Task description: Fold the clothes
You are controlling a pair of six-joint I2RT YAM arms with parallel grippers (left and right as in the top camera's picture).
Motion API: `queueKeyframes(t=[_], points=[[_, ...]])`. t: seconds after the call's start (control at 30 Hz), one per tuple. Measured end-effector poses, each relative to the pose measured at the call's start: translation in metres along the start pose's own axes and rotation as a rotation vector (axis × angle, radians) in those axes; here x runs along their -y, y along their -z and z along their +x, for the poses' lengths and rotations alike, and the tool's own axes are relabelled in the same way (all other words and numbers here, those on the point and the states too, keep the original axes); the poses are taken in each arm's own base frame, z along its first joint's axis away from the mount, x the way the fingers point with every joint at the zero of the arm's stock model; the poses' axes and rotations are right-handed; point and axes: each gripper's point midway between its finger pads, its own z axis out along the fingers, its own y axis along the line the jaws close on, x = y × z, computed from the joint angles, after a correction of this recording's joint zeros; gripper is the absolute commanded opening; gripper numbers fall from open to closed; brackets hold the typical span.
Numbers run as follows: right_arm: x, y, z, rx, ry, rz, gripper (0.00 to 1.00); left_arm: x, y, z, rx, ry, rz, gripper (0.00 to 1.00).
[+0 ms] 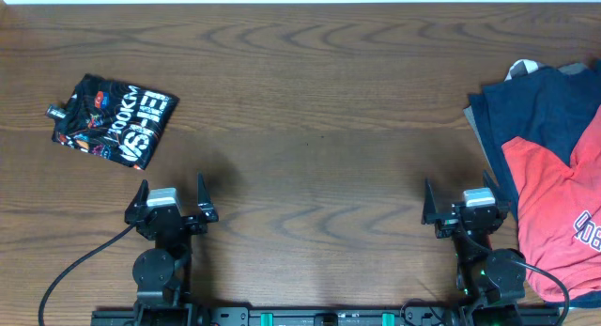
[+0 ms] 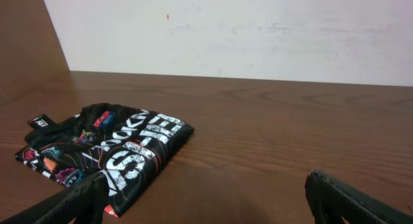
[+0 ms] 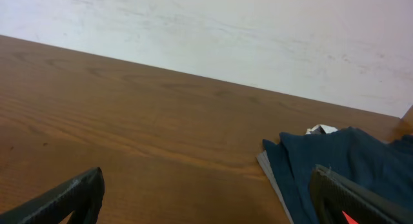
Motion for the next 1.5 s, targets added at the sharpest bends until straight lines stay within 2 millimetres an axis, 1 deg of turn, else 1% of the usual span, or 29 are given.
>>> queueKeyframes(t=[1.23, 1.5], points=[[0.0, 0.0, -0.0001, 0.0, 0.0, 0.0, 0.99, 0.0001, -0.0005, 0.0018, -0.008, -0.001, 0.0, 0.98], [-0.0042, 0.0001, -0.0004, 0.003, -0.001, -0.025, 0.99, 0.0, -0.0005, 0.0018, -0.008, -0.001, 0.0, 0.98]])
